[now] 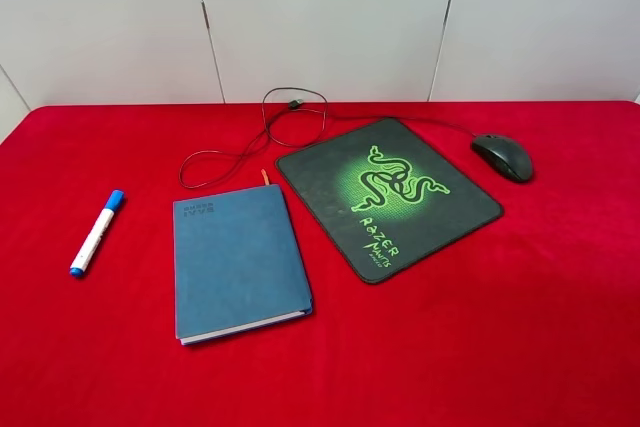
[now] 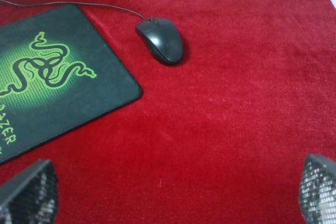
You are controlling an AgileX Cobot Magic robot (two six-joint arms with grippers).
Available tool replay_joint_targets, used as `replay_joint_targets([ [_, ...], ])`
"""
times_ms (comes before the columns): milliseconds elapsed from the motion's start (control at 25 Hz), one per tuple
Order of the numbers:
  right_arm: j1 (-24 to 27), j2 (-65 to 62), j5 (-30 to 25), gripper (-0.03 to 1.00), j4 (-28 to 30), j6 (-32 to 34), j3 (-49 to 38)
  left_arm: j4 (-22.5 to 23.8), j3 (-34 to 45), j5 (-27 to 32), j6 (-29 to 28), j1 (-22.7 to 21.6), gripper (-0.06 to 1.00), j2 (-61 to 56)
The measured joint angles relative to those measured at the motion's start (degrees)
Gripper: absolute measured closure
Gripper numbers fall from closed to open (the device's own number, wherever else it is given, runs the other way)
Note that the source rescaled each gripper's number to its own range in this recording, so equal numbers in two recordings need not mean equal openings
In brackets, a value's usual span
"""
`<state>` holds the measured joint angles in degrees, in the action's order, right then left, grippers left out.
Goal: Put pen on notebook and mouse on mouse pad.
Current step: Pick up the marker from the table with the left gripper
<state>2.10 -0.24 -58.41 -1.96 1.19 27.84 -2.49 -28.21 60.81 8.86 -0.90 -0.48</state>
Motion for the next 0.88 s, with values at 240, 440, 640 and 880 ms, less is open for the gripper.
replay_joint_targets([
  [240,0.00,0.00,0.00,-0.03,0.00,0.00,0.00,0.00,0.00,0.00,0.00,0.00,-0.06,0.00],
  [440,0.00,0.00,0.00,-0.03,0.00,0.00,0.00,0.00,0.00,0.00,0.00,0.00,-0.06,0.00],
  [640,0.00,0.00,0.00,-0.03,0.00,0.00,0.00,0.00,0.00,0.00,0.00,0.00,-0.06,0.00],
  [880,0.00,0.00,0.00,-0.03,0.00,0.00,0.00,0.00,0.00,0.00,0.00,0.00,-0.06,0.00],
])
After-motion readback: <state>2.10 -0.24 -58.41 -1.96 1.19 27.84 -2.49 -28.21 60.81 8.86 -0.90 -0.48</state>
